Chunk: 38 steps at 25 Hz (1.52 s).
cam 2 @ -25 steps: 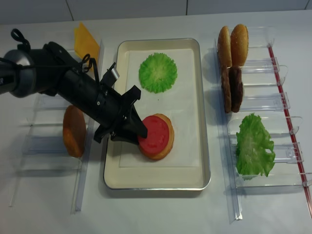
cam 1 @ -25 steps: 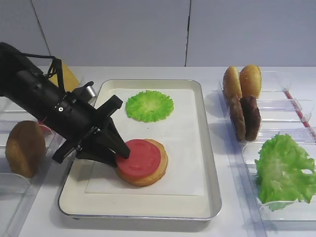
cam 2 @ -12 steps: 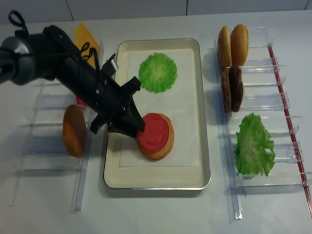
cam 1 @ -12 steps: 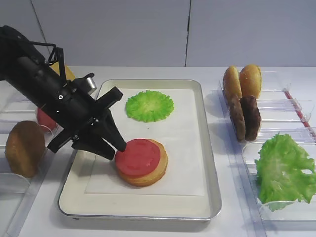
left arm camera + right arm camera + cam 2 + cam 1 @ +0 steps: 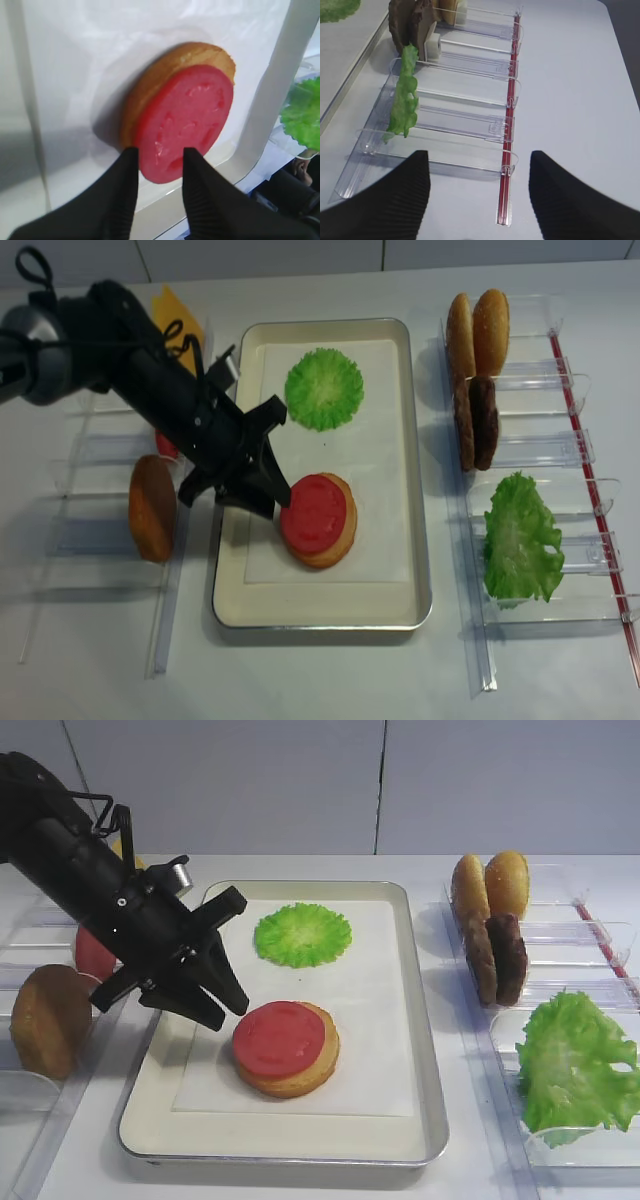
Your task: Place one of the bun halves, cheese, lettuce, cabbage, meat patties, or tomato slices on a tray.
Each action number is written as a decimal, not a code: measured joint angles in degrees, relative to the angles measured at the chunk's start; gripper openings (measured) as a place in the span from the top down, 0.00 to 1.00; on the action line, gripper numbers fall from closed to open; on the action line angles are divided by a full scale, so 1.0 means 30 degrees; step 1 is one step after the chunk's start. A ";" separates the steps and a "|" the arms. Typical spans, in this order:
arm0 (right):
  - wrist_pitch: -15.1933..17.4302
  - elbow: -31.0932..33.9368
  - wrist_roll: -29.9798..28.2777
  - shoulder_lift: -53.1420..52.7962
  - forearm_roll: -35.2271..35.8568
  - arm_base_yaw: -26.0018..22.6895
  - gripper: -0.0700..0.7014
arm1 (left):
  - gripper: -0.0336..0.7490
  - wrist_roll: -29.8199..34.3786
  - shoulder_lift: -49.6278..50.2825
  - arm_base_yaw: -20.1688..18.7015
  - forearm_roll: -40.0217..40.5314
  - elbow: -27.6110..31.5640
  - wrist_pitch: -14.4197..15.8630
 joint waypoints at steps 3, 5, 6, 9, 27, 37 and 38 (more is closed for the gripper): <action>0.0000 0.0000 0.0000 0.0000 0.0000 0.0000 0.30 | 0.69 -0.0469 -0.0343 0.0000 0.0266 -0.0206 0.0037; 0.0000 0.0000 0.0000 0.0000 0.0000 0.0000 0.30 | 0.69 -0.0983 -0.0792 -0.0031 0.0905 -0.0279 0.0073; 0.0000 0.0000 0.0000 0.0000 0.0000 0.0000 0.30 | 0.69 -0.1268 -0.1103 -0.0074 0.1464 -0.0326 0.0107; 0.0000 0.0000 0.0000 0.0000 0.0000 0.0000 0.30 | 0.69 -0.2414 -0.2133 -0.0476 0.3695 -0.0441 0.0180; 0.0000 0.0000 0.0000 0.0000 0.0000 0.0000 0.30 | 0.69 -0.4797 -1.3330 -0.3725 1.2770 0.1971 0.0910; 0.0000 0.0000 0.0000 0.0000 0.0000 0.0000 0.30 | 0.69 -0.4868 -2.1799 -0.3725 1.4178 0.6640 0.1326; 0.0000 0.0000 0.0000 0.0000 0.0000 0.0000 0.30 | 0.69 -0.4868 -2.2548 -0.3725 1.4386 0.6900 0.1367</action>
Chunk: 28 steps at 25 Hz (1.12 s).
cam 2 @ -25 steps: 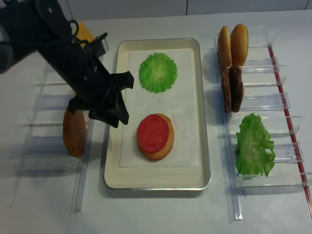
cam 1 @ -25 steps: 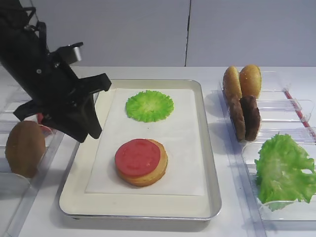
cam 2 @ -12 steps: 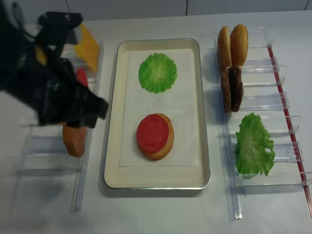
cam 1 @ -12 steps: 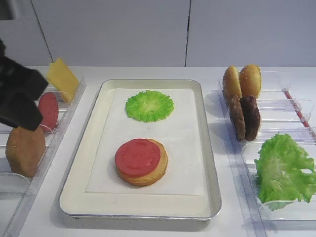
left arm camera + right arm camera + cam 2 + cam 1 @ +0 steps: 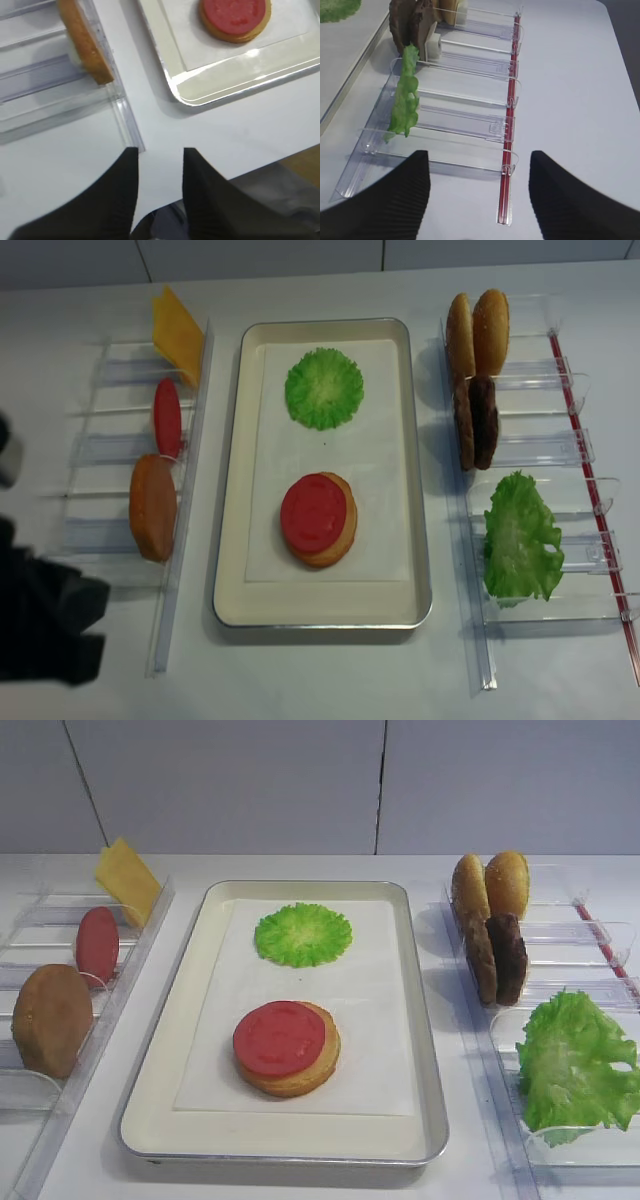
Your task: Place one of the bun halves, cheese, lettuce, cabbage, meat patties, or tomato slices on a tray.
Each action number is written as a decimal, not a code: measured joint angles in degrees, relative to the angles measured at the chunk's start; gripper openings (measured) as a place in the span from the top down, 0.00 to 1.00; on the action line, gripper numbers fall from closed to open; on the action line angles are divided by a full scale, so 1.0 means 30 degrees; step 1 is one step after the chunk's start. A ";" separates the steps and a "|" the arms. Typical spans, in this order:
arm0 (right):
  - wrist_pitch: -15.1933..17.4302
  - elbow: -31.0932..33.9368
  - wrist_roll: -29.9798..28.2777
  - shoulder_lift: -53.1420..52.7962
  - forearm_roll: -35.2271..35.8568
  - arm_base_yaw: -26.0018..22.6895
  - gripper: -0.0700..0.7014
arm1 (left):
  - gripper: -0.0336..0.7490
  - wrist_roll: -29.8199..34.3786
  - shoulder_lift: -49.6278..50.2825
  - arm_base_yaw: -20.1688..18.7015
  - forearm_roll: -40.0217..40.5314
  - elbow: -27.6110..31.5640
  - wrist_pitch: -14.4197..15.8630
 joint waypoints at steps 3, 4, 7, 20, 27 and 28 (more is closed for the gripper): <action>0.0000 0.0000 0.0000 0.0000 0.0000 0.0000 0.30 | 0.69 0.0000 -0.1955 0.0000 0.0449 0.0822 0.0031; 0.0000 0.0000 -0.0036 0.0000 0.0000 0.0000 0.30 | 0.69 0.0000 -0.2626 0.0000 0.0449 0.1097 0.0031; 0.0000 0.0000 -0.0036 0.0000 0.0000 0.0000 0.30 | 0.69 0.0000 -0.4583 0.0000 0.0555 0.1799 0.0103; 0.0000 0.0000 -0.0089 0.0000 0.0000 0.0000 0.39 | 0.69 0.1755 -1.3050 0.0000 0.0630 0.5793 0.0249; 0.0000 0.0000 -0.0089 0.0000 0.0000 0.0000 0.46 | 0.69 0.2165 -1.3253 0.0000 0.0703 0.6861 -0.0983; 0.0000 0.0000 -0.0089 0.0000 0.0000 0.0000 0.47 | 0.69 0.2165 -1.3253 0.0000 0.0751 0.6904 -0.1077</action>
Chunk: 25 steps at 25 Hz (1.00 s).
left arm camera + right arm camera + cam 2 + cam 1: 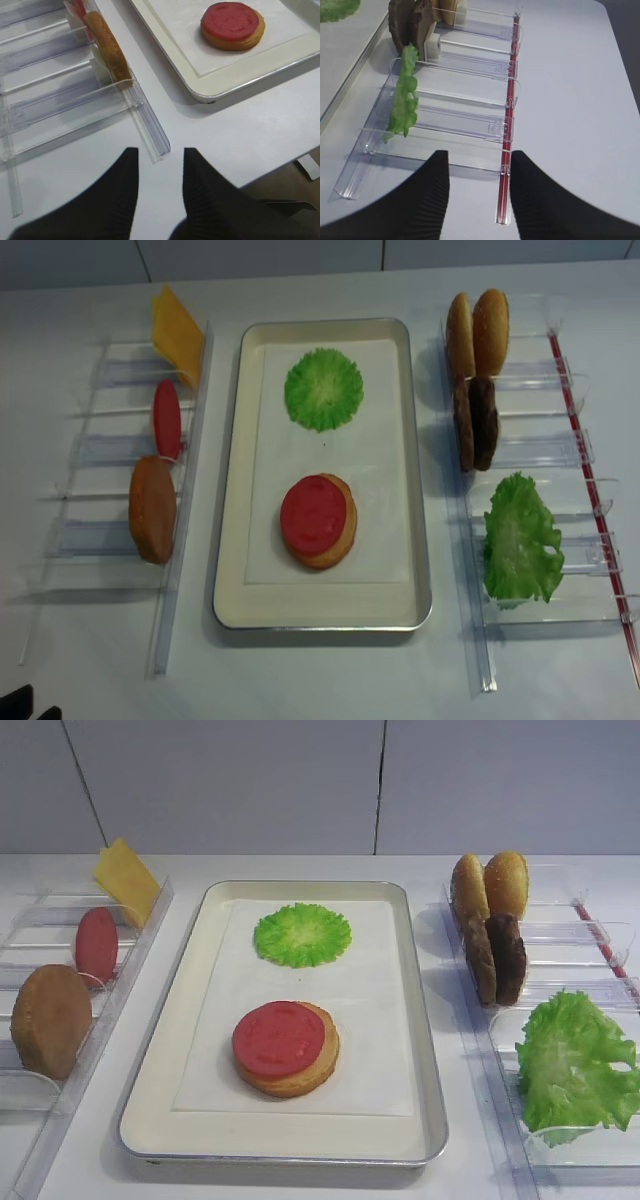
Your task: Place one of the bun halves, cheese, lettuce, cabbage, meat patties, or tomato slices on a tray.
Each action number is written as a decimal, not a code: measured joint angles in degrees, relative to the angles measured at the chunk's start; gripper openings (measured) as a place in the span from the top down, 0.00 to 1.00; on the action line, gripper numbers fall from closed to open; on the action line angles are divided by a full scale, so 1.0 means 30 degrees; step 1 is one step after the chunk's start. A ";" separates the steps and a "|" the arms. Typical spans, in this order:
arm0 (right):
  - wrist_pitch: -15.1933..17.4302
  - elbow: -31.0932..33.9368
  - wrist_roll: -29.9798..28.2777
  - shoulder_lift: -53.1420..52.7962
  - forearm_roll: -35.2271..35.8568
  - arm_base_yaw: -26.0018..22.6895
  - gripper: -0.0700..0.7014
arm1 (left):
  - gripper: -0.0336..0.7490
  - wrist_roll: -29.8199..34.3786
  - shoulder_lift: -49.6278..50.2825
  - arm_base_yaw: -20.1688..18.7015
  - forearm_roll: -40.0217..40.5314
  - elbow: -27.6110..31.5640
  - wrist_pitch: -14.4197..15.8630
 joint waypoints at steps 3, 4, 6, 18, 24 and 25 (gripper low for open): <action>0.0000 0.0000 0.0000 0.0000 0.0000 0.0000 0.48 | 0.69 0.0000 0.0000 0.0000 0.0051 0.0017 -0.0191; 0.0000 0.0000 0.0000 0.0000 0.0000 0.0000 0.48 | 0.69 -0.0034 0.0000 0.0000 0.0046 0.0017 -0.0191; 0.0000 0.0000 0.0000 0.0000 0.0000 0.0000 0.50 | 0.69 -0.0034 0.0000 0.0000 0.0060 0.0046 -0.0235; 0.0000 0.0000 0.0000 0.0000 0.0000 0.0000 0.55 | 0.69 -0.0146 0.0000 0.3403 0.0135 0.0132 -0.0268; 0.0000 0.0000 0.0000 0.0000 0.0000 0.0000 0.56 | 0.69 -0.0160 0.0000 0.6229 0.0135 0.0132 -0.0268; 0.0000 0.0000 0.0000 0.0000 0.0000 0.0000 0.56 | 0.69 -0.0160 0.0000 0.6547 0.0135 0.0132 -0.0268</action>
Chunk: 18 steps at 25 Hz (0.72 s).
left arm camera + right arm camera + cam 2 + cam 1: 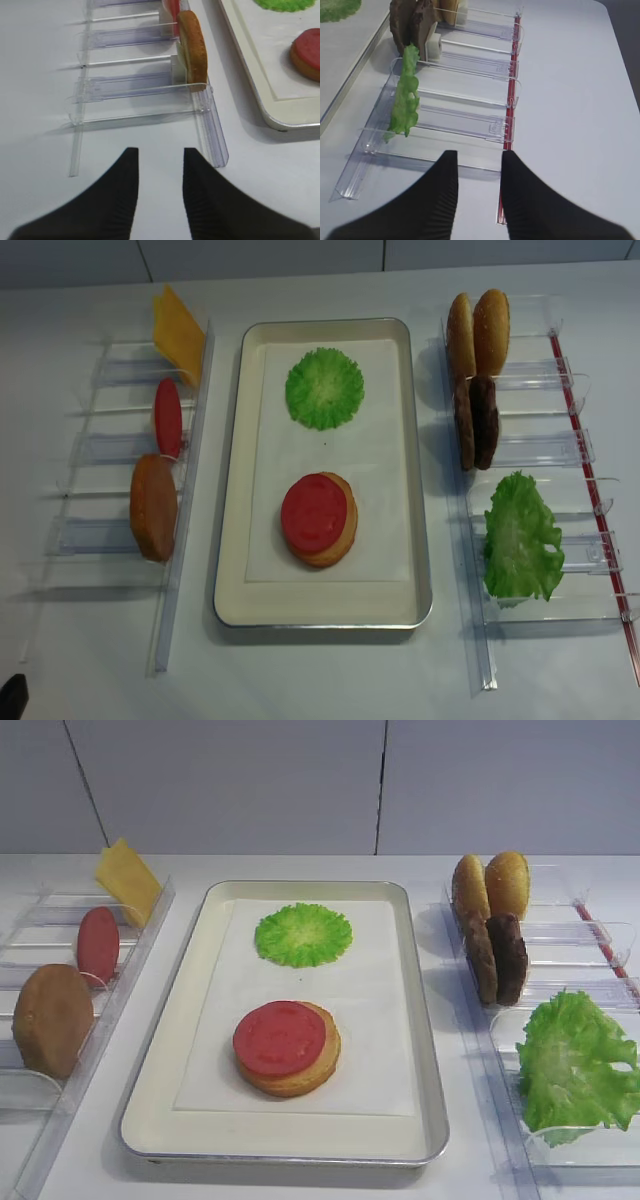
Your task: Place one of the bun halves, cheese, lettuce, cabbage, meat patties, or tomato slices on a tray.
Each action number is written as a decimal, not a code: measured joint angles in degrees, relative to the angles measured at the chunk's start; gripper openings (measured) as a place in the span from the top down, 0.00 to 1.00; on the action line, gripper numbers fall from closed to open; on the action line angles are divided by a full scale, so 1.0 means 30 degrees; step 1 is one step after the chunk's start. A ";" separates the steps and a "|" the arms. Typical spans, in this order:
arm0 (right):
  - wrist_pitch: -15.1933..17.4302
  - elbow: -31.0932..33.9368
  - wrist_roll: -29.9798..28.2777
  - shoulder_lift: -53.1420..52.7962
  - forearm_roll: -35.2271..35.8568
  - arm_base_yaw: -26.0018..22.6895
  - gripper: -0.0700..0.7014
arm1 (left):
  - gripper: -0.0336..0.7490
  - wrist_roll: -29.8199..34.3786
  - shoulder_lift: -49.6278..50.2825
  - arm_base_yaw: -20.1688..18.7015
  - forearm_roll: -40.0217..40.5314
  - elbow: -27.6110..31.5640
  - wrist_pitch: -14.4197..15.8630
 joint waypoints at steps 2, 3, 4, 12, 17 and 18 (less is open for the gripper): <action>0.0000 0.0000 0.0000 0.0000 0.0000 0.0000 0.57 | 0.69 0.0000 0.0000 0.0632 0.0000 0.0000 0.0000; 0.0000 0.0000 0.0000 0.0000 0.0000 0.0000 0.57 | 0.69 0.0000 0.0000 0.0867 0.0000 0.0000 0.0000; 0.0000 0.0000 0.0000 0.0000 0.0000 0.0000 0.57 | 0.69 0.0000 0.0000 0.0972 0.0000 0.0000 0.0000; 0.0000 0.0000 0.0000 0.0000 0.0000 0.0000 0.59 | 0.69 0.0000 0.0000 0.1112 0.0000 0.0000 0.0000; 0.0000 0.0000 0.0000 0.0000 0.0000 0.0000 0.60 | 0.69 0.0000 0.0000 0.1112 0.0000 0.0000 0.0000; 0.0000 0.0000 0.0044 0.0000 0.0000 0.0000 0.60 | 0.69 0.0000 0.0000 0.1112 0.0000 0.0000 0.0000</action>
